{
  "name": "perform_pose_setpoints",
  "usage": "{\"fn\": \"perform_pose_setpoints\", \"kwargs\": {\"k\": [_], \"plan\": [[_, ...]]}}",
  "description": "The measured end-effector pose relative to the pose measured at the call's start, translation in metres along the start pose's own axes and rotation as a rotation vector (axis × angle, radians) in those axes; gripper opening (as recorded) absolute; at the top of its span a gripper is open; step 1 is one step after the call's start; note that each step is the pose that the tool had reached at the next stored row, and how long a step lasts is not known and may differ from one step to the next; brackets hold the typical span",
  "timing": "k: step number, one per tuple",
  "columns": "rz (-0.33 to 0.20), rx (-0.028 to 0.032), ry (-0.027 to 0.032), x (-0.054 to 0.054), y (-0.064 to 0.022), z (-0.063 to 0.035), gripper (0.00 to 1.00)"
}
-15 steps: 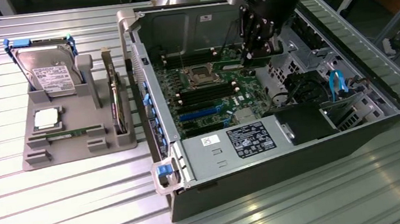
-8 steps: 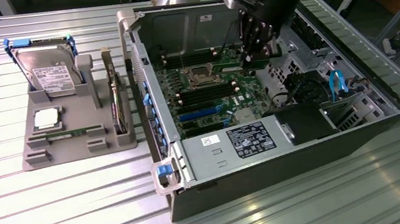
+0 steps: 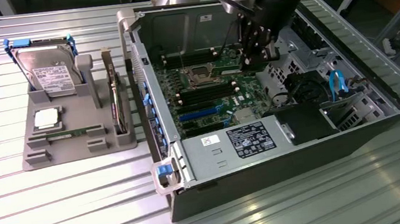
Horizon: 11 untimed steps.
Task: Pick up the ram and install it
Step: 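Insert the ram into the slot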
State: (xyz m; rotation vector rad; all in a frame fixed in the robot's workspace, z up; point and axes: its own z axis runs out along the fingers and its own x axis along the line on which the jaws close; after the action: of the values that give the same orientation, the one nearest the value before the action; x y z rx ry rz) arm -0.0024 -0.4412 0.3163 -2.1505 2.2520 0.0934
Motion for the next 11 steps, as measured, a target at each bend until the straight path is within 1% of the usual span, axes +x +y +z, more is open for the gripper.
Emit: {"fn": "perform_pose_setpoints", "kwargs": {"k": [11], "plan": [[0.0, 0.0, 0.0, 0.0005, -0.0002, 0.0088, 0.11]]}}
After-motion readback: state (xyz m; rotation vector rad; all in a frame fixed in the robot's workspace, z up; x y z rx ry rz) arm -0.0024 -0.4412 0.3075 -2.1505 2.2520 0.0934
